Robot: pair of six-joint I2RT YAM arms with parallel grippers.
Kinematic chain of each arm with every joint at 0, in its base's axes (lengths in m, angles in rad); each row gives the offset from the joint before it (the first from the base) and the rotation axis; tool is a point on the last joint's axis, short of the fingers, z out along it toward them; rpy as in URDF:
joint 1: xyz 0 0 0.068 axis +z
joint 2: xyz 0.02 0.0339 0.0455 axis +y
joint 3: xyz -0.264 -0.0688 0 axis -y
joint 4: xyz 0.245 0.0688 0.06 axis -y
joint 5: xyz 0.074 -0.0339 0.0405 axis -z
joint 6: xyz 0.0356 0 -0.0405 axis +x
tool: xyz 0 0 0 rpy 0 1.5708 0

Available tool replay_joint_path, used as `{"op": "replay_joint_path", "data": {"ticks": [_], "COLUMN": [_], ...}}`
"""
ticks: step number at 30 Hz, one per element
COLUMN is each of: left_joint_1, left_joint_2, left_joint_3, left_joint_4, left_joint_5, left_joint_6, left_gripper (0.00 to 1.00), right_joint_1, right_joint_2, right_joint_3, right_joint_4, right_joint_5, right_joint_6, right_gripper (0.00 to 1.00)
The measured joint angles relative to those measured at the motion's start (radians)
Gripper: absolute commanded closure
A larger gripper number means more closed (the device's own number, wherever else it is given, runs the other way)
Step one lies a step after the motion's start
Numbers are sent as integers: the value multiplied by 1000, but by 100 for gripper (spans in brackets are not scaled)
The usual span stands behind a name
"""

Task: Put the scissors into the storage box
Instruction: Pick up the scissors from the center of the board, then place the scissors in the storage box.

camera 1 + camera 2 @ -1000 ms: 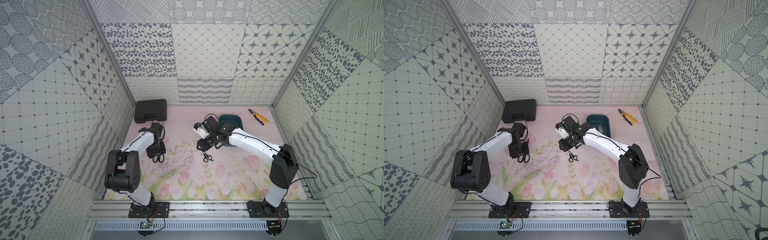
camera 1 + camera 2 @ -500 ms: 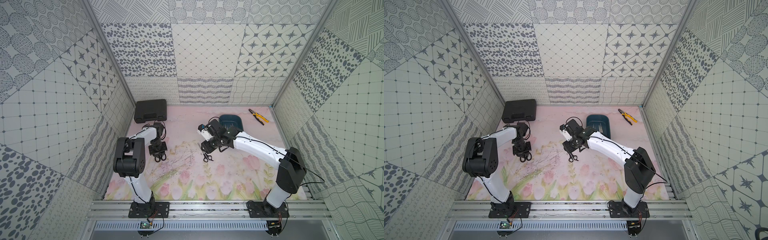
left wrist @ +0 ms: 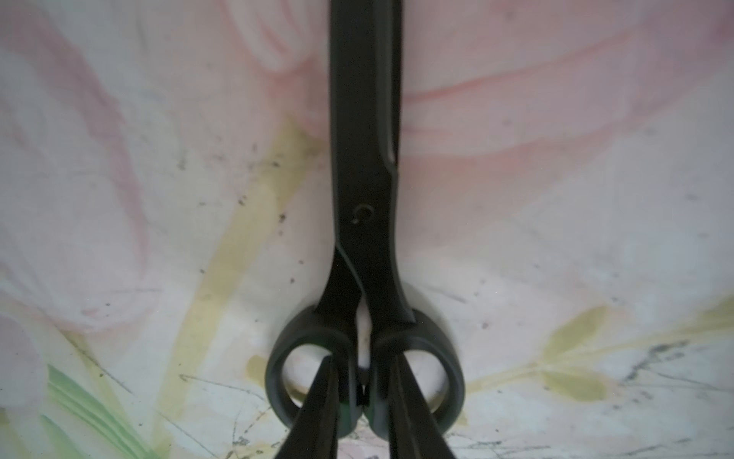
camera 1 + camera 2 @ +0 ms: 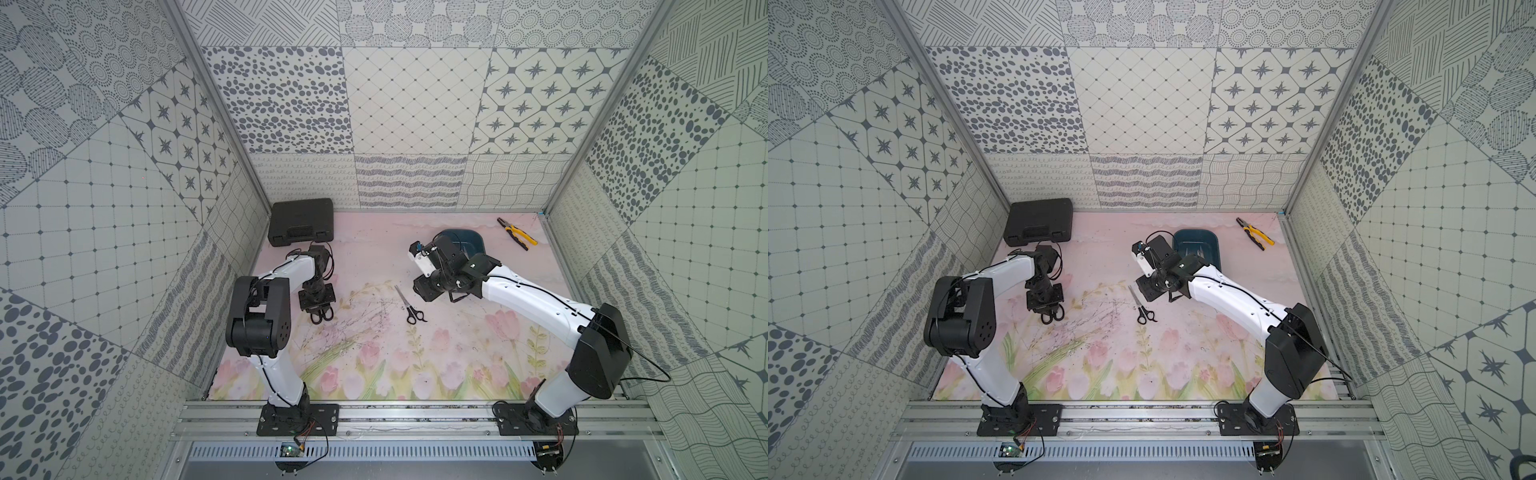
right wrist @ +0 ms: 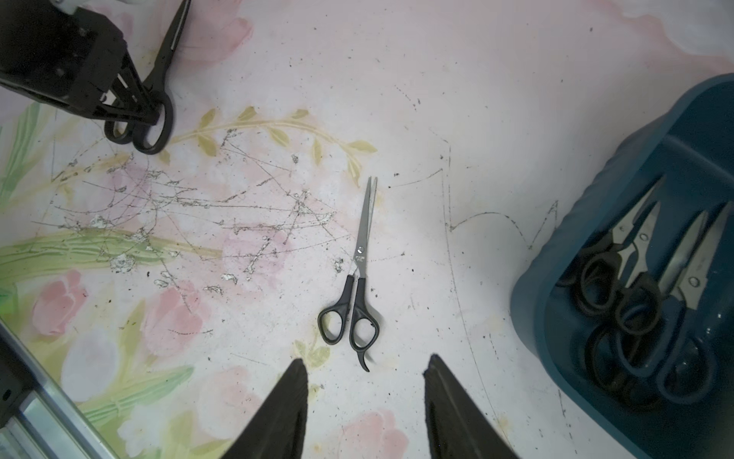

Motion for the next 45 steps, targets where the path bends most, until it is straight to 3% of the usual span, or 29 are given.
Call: {"op": "replay_joint_path", "data": {"ticks": [5, 11, 16, 22, 28, 35, 40, 43, 45], "left_joint_1": [-144, -384, -545, -625, -648, -664, -666, -666, -665], "left_joint_2": [-67, -14, 190, 527, 745, 863, 881, 879, 868], "left_joint_3": [162, 518, 871, 1281, 1386, 1404, 1406, 1406, 1406], "left_joint_4": [-22, -14, 46, 137, 255, 313, 319, 324, 323], "left_joint_5": [-40, -65, -24, 105, 245, 326, 349, 364, 371], "left_joint_6": [-22, -45, -51, -113, -267, -386, -420, -431, -433], "left_gripper": [100, 100, 100, 100, 100, 100, 34, 18, 16], "right_joint_1": [-124, -229, -283, -312, -316, -320, -322, -323, -323], "right_joint_2": [-109, -272, -314, -370, -424, -428, -415, -407, -404], "right_joint_3": [-93, -164, -207, -296, -332, -344, -345, -345, -345], "right_joint_4": [58, 121, 144, 137, 142, 147, 154, 154, 155], "right_joint_5": [49, 166, 217, 259, 280, 302, 302, 302, 302], "right_joint_6": [80, 134, 156, 186, 196, 200, 205, 204, 203], "right_gripper": [46, 43, 43, 43, 43, 43, 43, 39, 38]}}
